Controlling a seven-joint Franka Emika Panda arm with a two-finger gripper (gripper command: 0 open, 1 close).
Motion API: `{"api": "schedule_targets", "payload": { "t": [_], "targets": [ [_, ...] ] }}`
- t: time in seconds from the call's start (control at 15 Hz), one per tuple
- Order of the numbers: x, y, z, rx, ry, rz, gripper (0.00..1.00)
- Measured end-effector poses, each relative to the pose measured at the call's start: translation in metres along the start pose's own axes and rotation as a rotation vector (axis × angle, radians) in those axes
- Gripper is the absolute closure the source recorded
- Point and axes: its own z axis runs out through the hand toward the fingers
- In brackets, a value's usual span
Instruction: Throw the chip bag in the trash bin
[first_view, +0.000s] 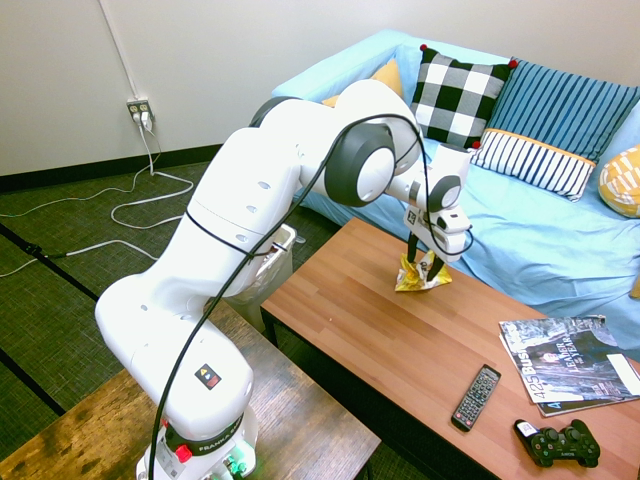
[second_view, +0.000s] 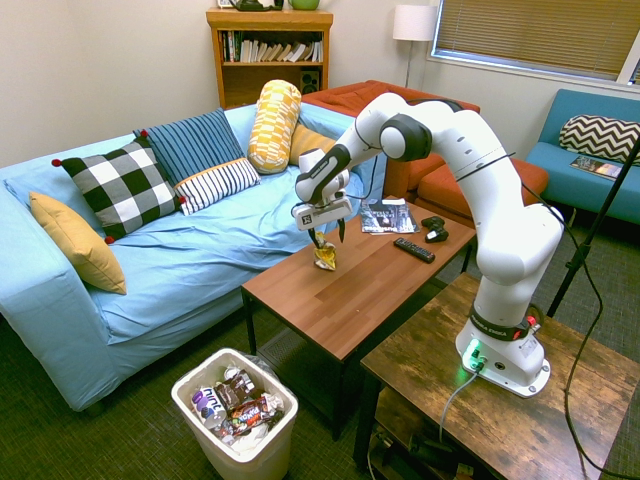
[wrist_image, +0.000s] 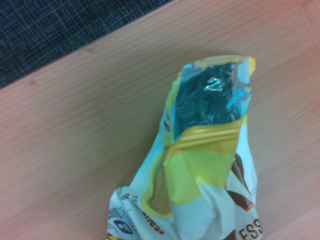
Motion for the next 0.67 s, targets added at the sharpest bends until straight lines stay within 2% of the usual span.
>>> {"api": "schedule_targets", "payload": {
  "t": [0.67],
  "targets": [
    [0.011,-0.002,-0.002,0.040,-0.075,0.011,1.00]
  ]
}}
